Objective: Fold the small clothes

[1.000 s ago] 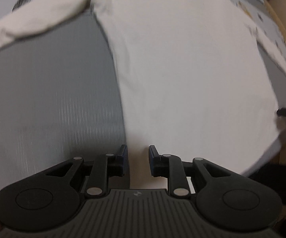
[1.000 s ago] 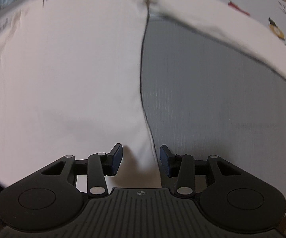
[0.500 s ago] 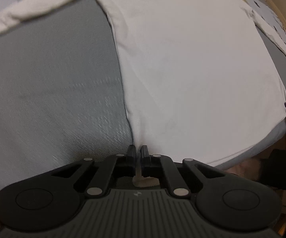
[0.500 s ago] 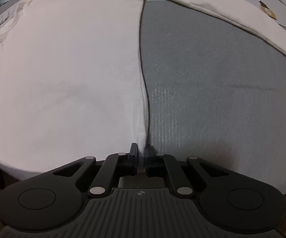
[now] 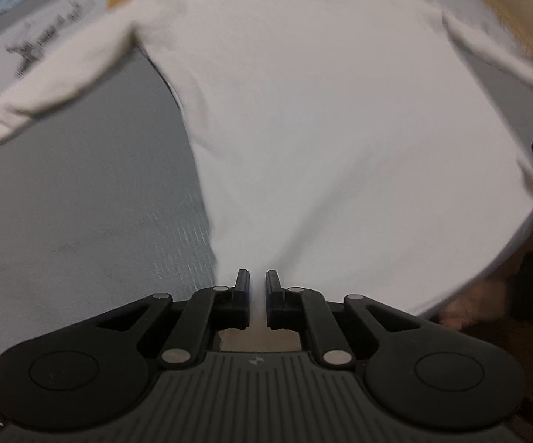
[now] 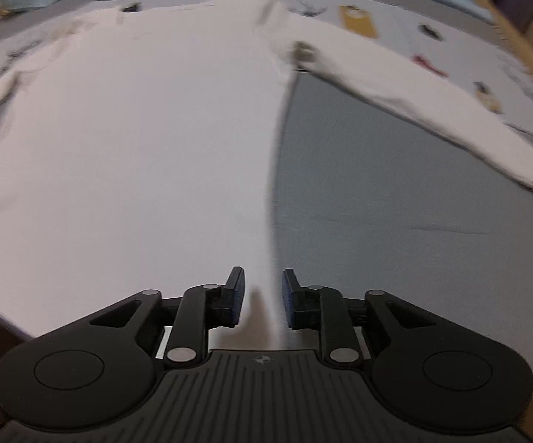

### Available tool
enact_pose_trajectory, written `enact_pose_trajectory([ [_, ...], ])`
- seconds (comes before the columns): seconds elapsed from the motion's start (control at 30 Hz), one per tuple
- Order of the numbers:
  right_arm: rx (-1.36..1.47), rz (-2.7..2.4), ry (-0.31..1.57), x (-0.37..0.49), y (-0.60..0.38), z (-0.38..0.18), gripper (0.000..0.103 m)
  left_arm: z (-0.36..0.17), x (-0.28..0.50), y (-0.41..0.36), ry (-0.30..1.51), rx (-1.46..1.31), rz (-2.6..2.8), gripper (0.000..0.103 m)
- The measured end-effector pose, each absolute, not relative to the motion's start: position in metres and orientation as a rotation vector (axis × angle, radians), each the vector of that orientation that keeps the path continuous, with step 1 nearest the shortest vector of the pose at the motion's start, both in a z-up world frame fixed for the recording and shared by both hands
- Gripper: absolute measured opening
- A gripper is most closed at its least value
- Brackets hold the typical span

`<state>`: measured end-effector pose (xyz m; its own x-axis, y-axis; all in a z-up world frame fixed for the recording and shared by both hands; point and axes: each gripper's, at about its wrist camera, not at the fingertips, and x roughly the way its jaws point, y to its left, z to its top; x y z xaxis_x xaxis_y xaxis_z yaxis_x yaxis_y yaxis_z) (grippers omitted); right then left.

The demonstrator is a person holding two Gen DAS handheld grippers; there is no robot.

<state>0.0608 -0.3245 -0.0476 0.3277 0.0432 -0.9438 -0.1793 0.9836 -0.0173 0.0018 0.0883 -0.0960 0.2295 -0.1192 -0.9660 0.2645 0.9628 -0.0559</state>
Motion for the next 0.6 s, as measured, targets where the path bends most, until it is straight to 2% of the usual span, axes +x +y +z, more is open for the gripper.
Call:
enact_pose_trajectory([
  [0.07,-0.152,0.18,1.318,0.061,-0.316,-0.066,0.035,-0.114,-0.003,0.083,1.382,0.216,-0.271,0.011],
  [0.17,-0.262,0.179,1.399,0.058,-0.302,-0.089,0.035,-0.097,0.002,0.084,1.315,0.177,-0.271,0.015],
  [0.27,-0.205,0.17,1.286,0.065,-0.297,-0.067,0.035,-0.066,0.01,0.102,1.186,0.072,-0.223,0.024],
  [0.37,-0.117,0.137,1.167,0.077,-0.297,-0.043,0.035,-0.039,0.023,0.112,1.061,0.09,-0.144,0.035],
  [0.43,-0.055,0.096,1.098,0.085,-0.301,-0.025,0.035,-0.021,0.035,0.119,0.974,0.086,-0.105,0.055],
  [0.6,0.021,0.072,0.898,0.107,-0.282,0.007,0.035,0.032,0.065,0.137,0.773,0.035,-0.056,0.072],
])
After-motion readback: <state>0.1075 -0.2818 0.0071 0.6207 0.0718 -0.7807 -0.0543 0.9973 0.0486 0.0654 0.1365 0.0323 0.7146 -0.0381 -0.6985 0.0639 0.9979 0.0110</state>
